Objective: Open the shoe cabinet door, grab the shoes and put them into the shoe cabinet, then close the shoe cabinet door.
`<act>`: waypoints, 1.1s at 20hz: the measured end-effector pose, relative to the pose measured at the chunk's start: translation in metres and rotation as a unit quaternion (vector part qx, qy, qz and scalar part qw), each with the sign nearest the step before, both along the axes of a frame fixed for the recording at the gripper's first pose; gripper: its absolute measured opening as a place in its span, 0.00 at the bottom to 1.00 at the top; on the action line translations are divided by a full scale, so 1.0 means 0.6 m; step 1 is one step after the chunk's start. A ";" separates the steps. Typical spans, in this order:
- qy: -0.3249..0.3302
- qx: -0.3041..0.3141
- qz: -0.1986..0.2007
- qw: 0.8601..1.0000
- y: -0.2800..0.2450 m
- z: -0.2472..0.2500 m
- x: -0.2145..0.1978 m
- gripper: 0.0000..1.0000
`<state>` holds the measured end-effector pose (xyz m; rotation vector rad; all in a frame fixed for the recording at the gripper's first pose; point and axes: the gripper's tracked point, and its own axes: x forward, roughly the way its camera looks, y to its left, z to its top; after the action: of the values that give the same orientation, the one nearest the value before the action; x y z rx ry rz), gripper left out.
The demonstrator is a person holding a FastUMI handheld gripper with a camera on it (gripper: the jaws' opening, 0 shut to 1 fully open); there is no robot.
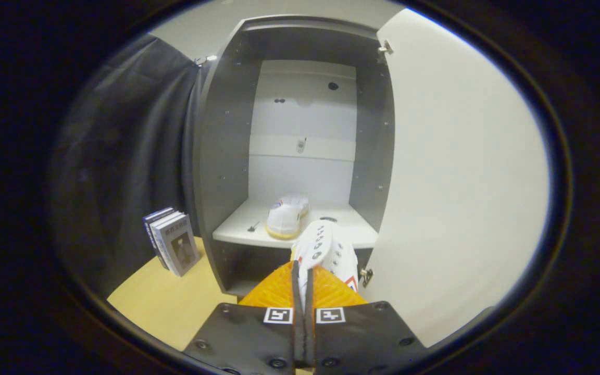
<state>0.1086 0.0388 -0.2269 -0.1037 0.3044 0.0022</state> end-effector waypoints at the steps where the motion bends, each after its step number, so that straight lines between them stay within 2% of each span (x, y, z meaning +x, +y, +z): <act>1: -0.005 -0.005 0.002 1.000 0.001 0.008 0.022 0.02; 7: -0.009 -0.007 0.005 1.000 -0.033 0.010 0.194 0.02; 14: 0.030 -0.027 0.013 0.999 -0.071 -0.052 0.392 0.02; 18: 0.071 -0.036 0.038 0.996 -0.059 -0.103 0.432 0.02; 22: 0.073 -0.049 0.052 0.995 -0.052 -0.111 0.440 0.02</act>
<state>0.3728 0.0073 -0.2936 -0.2163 0.4451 0.0981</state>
